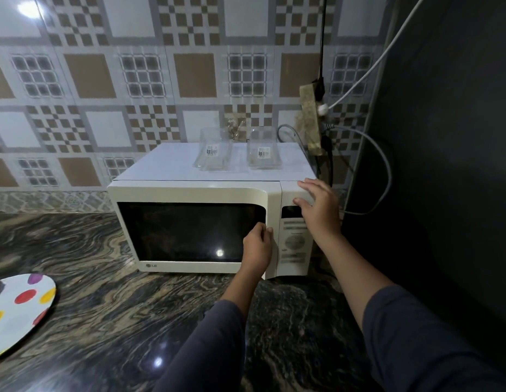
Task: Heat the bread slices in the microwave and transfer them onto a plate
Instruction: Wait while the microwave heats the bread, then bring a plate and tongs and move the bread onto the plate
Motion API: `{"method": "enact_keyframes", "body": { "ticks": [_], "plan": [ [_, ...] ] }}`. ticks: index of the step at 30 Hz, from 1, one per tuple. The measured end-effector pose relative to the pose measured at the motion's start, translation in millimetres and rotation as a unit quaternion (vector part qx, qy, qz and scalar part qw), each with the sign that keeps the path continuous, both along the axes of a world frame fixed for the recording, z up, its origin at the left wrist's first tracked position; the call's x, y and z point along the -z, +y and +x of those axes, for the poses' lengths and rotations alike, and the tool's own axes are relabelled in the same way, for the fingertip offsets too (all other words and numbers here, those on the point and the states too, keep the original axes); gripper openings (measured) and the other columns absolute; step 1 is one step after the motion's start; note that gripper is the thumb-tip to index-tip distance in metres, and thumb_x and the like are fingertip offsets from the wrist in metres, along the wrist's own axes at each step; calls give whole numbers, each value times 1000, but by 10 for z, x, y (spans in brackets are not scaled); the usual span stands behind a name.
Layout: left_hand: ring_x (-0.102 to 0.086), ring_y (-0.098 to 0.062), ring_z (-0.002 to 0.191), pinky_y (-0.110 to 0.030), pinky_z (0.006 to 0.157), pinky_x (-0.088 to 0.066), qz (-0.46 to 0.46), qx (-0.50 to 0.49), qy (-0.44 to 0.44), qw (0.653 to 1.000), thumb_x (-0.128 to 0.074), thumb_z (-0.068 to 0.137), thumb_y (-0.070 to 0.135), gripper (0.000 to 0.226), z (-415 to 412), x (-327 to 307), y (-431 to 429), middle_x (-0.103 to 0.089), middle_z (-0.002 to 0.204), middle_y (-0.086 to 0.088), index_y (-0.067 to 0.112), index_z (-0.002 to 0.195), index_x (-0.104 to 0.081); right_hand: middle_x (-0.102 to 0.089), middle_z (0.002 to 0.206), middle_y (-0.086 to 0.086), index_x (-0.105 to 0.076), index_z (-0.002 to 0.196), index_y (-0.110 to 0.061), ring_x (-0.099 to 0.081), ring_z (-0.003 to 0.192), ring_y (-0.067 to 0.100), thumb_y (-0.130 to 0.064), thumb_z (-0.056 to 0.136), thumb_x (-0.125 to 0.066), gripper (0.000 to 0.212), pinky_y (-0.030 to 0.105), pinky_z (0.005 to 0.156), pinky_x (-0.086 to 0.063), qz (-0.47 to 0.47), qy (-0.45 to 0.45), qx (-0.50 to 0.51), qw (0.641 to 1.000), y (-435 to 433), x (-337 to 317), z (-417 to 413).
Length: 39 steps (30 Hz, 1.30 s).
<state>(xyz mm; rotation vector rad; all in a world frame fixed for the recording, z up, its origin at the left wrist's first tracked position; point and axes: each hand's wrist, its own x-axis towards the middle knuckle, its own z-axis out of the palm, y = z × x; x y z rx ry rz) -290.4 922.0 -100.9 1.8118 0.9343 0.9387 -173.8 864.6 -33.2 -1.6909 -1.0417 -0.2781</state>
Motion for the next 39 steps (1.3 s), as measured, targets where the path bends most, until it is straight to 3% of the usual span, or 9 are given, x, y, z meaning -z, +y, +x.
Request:
{"method": "enact_keyframes", "body": {
  "ticks": [2,11,16,22,27,32,35,37,39],
  "plan": [
    [-37,-13,54,-27,52,-33,10,-4,5,1000,-44,96,16,27,3,3,-7,-40,58,1,10,70,-42,-60,120,17,-65,112,2,-53,117,27,6,75,-68,37,12,97,-27,-4,5,1,1000,1,-9,-3],
    [-35,-11,55,-19,49,-31,4,0,4,1000,-44,96,15,26,-6,10,0,-39,58,2,8,71,-43,-60,120,18,-66,111,3,-54,116,28,7,74,-70,38,9,95,-27,-14,2,5,1000,19,-23,8],
    [-46,-22,66,-42,63,-47,-19,18,5,1000,-45,95,18,23,-29,46,67,-46,64,-3,11,74,-46,-60,119,15,-66,111,0,-54,115,24,4,74,-71,38,19,99,-34,-19,3,-1,1000,8,-26,20],
    [-48,-21,66,-48,65,-51,-13,36,6,999,-47,95,22,28,-112,48,47,-48,66,-6,16,68,-42,-60,119,13,-66,111,-2,-54,115,23,4,74,-71,38,18,98,-34,-27,16,4,1000,26,-39,25],
    [-51,-15,66,-41,60,-47,6,75,-39,996,-50,94,26,26,-635,318,-253,-56,70,-13,9,76,-54,-59,122,16,-64,114,1,-53,117,25,5,76,-68,38,17,100,-32,-33,7,2,999,-1,-23,-8],
    [-44,-3,61,-26,57,-35,11,76,-74,994,-48,95,24,25,-840,301,-453,-51,64,2,7,80,-57,-46,140,17,-55,126,0,-33,137,29,-9,88,-60,39,32,114,-20,-60,16,27,998,-19,23,-225],
    [-49,-7,65,-27,58,-37,40,63,-80,994,-46,96,27,26,-977,392,-572,-58,72,-12,6,84,-56,-59,125,12,-62,118,-3,-51,119,21,-18,93,-54,30,23,100,-41,22,103,-24,994,-192,0,-562],
    [-47,-4,62,-23,56,-35,59,49,-81,994,-44,97,25,24,-1067,413,-660,-57,71,-7,8,84,-56,-64,109,4,-65,110,-12,-56,100,11,-23,94,-53,23,13,83,-44,40,146,-99,983,-343,-16,-850],
    [-52,-7,66,-24,57,-37,66,41,-92,993,-44,97,26,22,-1176,422,-748,-58,74,-3,12,85,-56,-65,100,-4,-67,97,-25,-58,94,8,-28,92,-53,15,15,81,-44,43,150,-165,974,-477,0,-1159]
  ]
}}
